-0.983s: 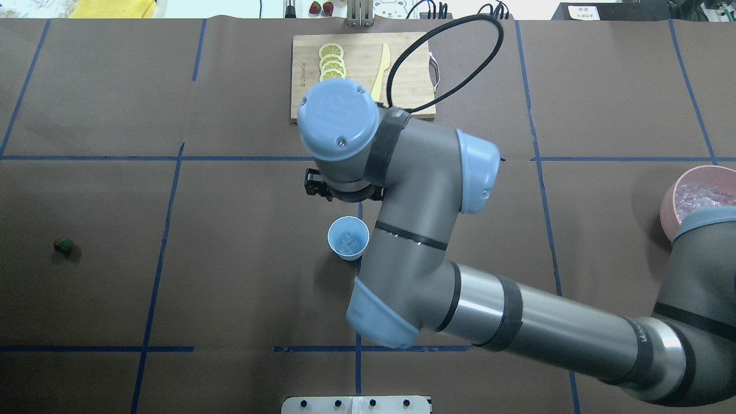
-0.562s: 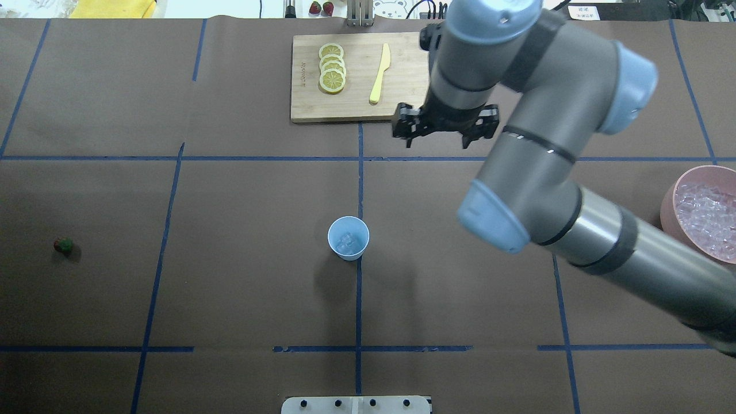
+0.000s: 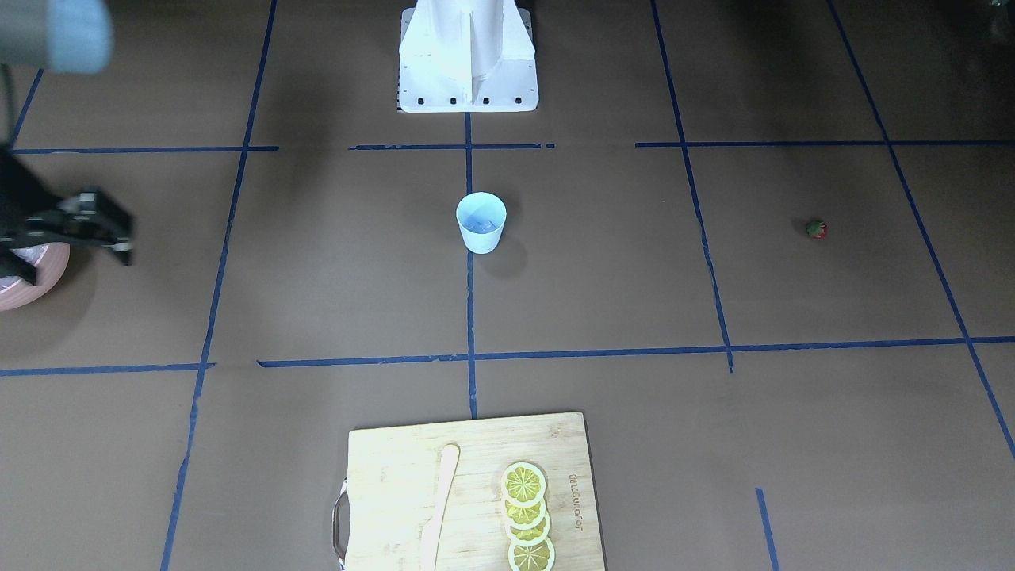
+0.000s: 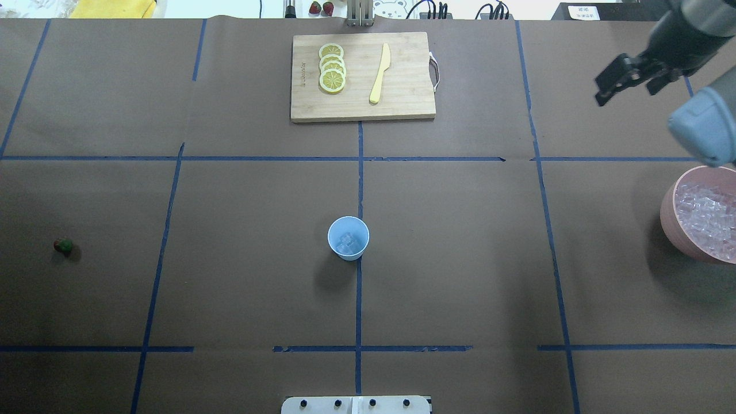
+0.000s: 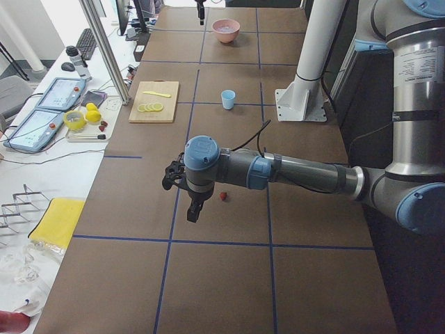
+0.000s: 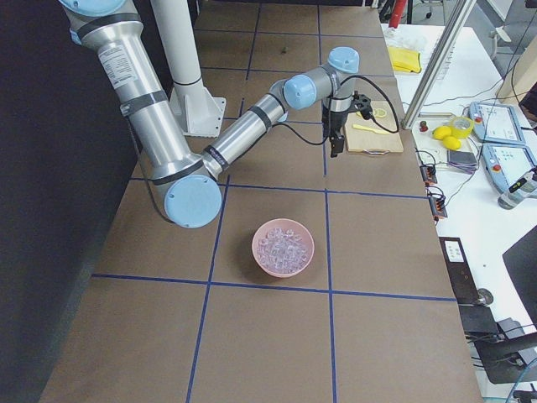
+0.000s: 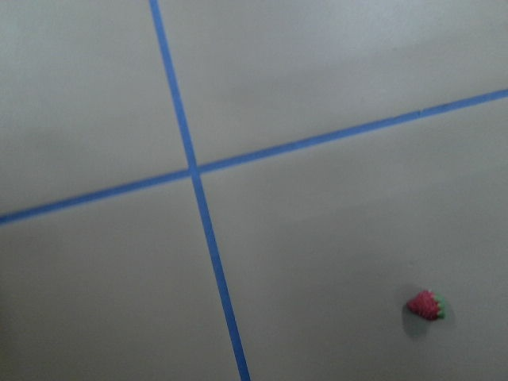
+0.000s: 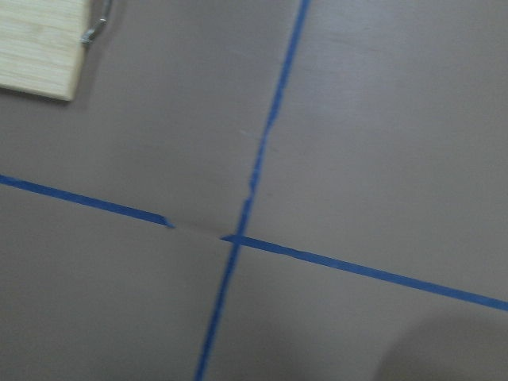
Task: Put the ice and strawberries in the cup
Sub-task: 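Move the right gripper back toward the pink bowl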
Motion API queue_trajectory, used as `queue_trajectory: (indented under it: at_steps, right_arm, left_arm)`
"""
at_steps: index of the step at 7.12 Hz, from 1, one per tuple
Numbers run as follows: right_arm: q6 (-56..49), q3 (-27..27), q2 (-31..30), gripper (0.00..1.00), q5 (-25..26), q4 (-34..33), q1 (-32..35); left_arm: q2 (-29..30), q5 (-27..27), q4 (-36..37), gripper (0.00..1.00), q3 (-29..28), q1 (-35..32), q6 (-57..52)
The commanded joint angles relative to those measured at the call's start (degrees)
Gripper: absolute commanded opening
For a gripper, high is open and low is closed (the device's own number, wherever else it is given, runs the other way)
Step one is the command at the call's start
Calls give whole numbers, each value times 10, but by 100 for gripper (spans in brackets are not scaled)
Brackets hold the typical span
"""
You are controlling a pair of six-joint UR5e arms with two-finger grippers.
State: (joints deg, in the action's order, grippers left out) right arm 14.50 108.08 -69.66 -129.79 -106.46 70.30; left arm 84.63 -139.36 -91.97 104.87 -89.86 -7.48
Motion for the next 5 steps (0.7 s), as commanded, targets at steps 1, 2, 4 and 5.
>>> queue_trajectory:
  at_steps: [1, 2, 4, 5]
  right_arm:
    - [-219, -24, -91, 98, -36, -1, 134]
    - [-295, -28, -140, 98, -32, 0, 169]
    - [-328, -30, -228, 99, -32, 17, 203]
    - [-324, -44, -237, 98, -32, 33, 203]
  left_arm:
    - [7, -1, -4, 100, 3, 0, 0]
    - [8, 0, -5, 100, 8, 1, 9]
    - [6, 0, -19, 100, 28, 28, 62]
    - [6, 3, -26, 100, 38, 73, 138]
